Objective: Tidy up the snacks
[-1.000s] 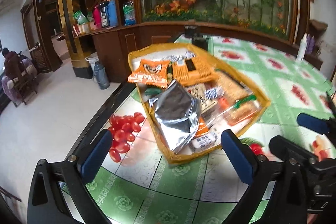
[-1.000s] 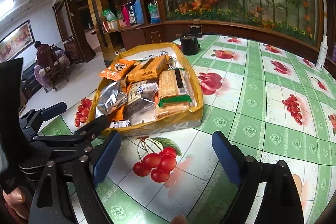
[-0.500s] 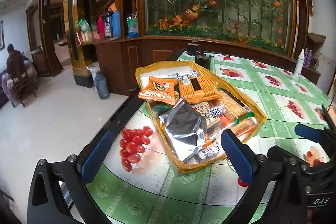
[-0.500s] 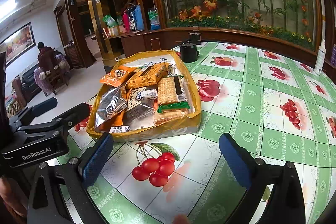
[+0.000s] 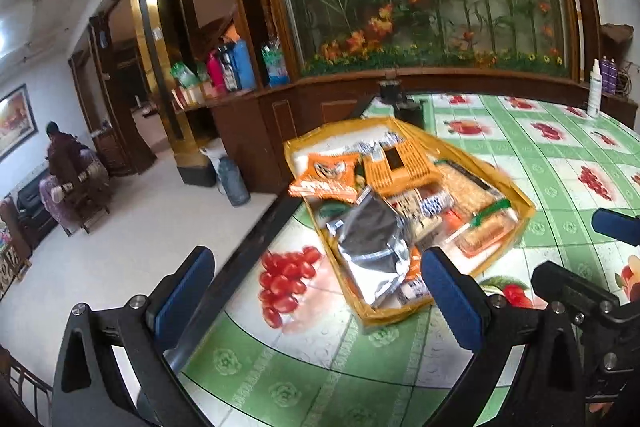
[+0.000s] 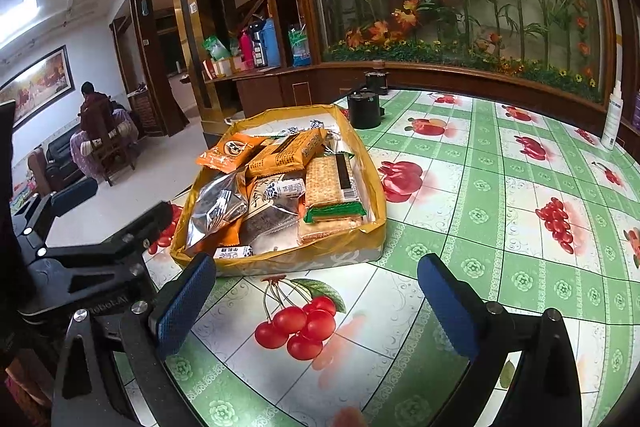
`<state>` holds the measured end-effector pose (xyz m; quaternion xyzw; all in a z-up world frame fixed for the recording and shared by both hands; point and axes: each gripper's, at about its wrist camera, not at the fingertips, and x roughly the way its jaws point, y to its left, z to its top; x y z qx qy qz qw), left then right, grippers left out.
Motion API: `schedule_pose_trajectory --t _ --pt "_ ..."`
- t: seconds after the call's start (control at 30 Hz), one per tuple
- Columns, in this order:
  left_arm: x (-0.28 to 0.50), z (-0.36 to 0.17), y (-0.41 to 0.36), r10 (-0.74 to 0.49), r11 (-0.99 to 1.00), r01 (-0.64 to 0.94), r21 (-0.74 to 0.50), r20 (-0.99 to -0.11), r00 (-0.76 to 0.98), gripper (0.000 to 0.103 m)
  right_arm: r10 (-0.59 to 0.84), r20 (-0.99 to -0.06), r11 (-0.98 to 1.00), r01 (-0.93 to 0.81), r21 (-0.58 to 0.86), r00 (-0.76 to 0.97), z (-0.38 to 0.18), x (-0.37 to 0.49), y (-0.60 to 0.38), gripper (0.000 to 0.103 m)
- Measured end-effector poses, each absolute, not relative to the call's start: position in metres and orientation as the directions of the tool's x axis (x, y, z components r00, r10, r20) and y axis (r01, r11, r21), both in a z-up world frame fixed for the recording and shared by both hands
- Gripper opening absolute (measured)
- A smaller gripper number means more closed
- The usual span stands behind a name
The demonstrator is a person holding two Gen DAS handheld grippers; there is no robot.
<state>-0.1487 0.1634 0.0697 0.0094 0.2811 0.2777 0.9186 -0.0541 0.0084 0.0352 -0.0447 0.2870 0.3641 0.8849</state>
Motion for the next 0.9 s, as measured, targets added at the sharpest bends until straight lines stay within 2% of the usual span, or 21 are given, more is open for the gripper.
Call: schedule_pose_trajectory --t 0.33,0.9 --pt "-0.147 0.065 0.174 0.476 0.857 -0.499 0.127 -0.565 0.674 0.103 0.624 -0.54 0.727 -0.673 0.136 0.565 0.033 -0.052 0.008 0.102" --pt "-0.146 0.063 0.177 0.464 0.86 -0.496 0.115 -0.578 0.671 0.103 0.625 -0.547 0.721 -0.681 0.129 0.558 0.03 -0.052 0.011 0.102"
